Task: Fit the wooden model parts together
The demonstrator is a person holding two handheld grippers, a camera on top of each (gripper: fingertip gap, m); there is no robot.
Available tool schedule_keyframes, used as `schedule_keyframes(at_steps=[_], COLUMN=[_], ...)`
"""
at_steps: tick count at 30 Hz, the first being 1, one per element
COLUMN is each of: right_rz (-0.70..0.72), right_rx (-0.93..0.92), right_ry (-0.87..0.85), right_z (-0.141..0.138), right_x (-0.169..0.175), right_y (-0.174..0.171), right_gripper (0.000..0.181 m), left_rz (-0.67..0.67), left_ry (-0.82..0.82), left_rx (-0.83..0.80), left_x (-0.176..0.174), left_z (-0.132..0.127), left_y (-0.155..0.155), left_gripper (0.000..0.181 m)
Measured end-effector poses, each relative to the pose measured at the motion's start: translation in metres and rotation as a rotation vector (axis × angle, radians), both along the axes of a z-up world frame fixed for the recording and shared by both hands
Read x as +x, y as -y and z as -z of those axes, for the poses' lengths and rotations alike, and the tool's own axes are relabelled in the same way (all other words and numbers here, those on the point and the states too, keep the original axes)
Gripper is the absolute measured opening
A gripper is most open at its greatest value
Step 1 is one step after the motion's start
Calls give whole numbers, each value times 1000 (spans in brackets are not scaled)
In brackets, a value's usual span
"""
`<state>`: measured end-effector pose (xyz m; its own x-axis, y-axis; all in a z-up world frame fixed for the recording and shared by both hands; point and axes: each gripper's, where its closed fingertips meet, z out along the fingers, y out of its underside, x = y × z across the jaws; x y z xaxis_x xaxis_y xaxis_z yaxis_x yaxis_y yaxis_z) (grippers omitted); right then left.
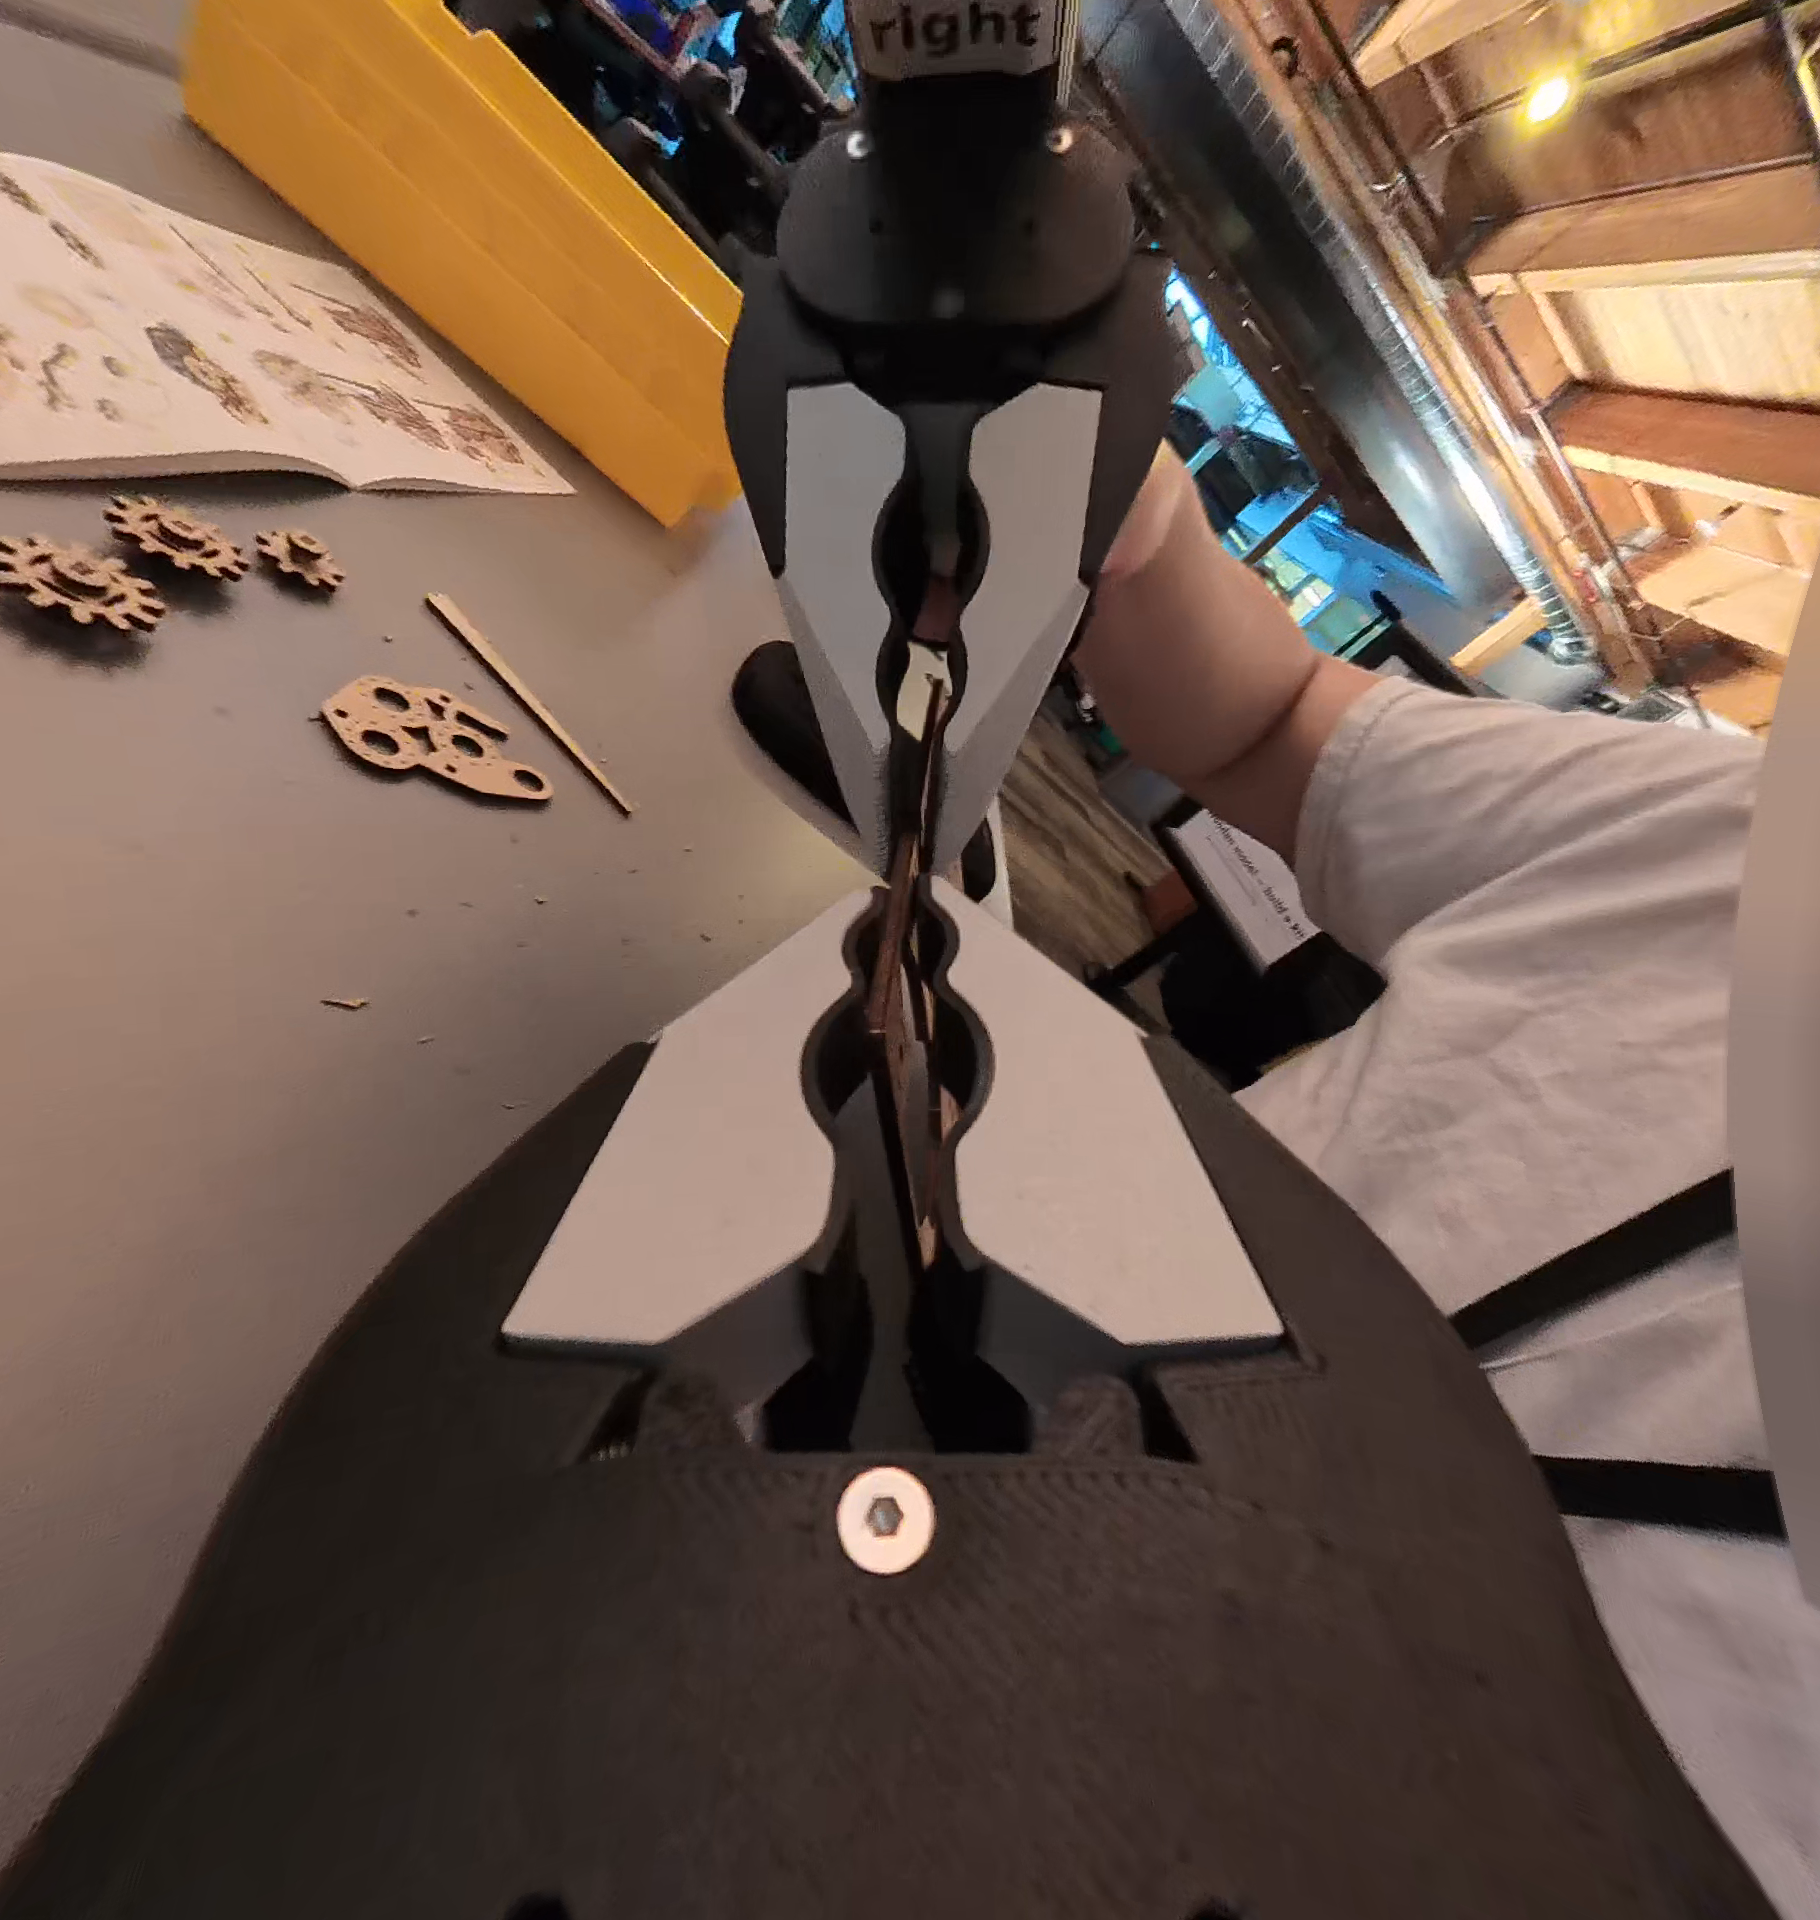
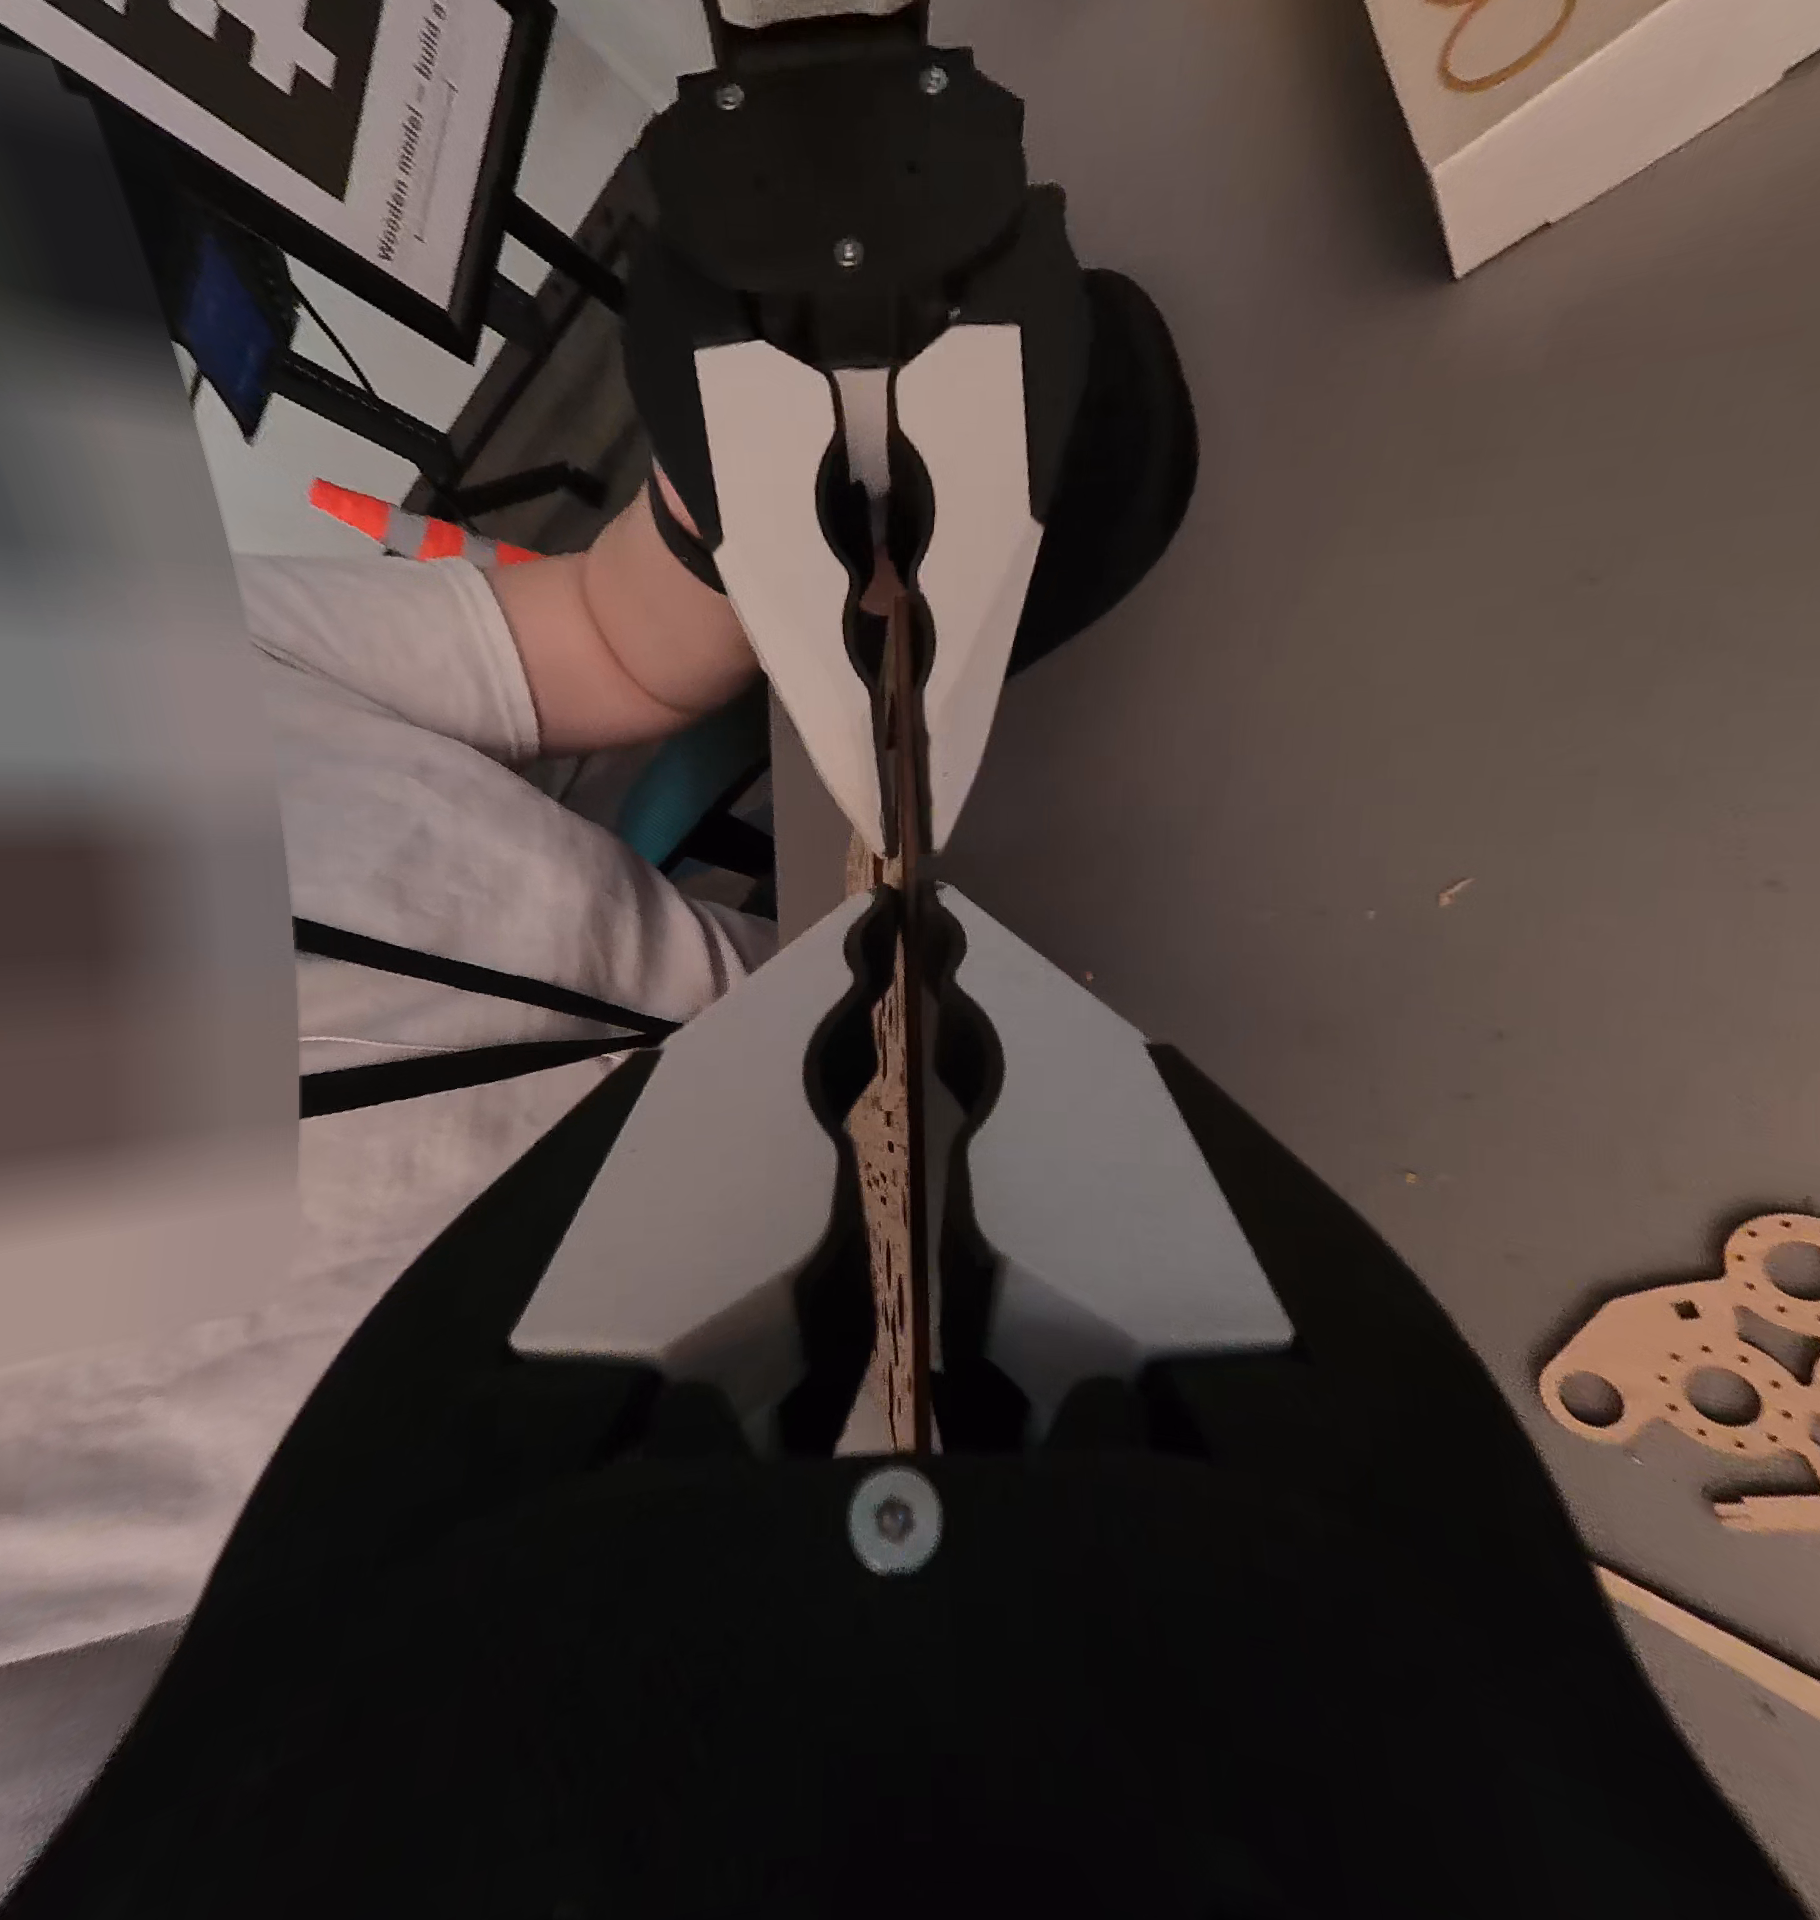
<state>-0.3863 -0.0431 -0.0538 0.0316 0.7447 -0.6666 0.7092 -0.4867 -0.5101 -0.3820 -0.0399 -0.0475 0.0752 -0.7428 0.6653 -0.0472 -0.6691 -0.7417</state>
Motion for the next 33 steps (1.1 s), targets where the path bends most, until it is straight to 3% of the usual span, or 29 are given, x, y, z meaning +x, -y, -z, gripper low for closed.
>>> schedule_keyframes(at_steps=[12,23,33], right_rz=[1,76,59], right_rx=[21,-44,-22], right_ry=[49,-54,-58], right_z=[9,1,1], right_x=[0,-4,-3], right_y=[-1,-6,-6], right_gripper=[4,4,3], left_rz=[25,-22,-32], left_ry=[-73,-39,-42], left_rx=[6,25,7], left_x=[5,2,3], left_z=[12,5,6], left_y=[4,0,1], left_gripper=[2,1,1])
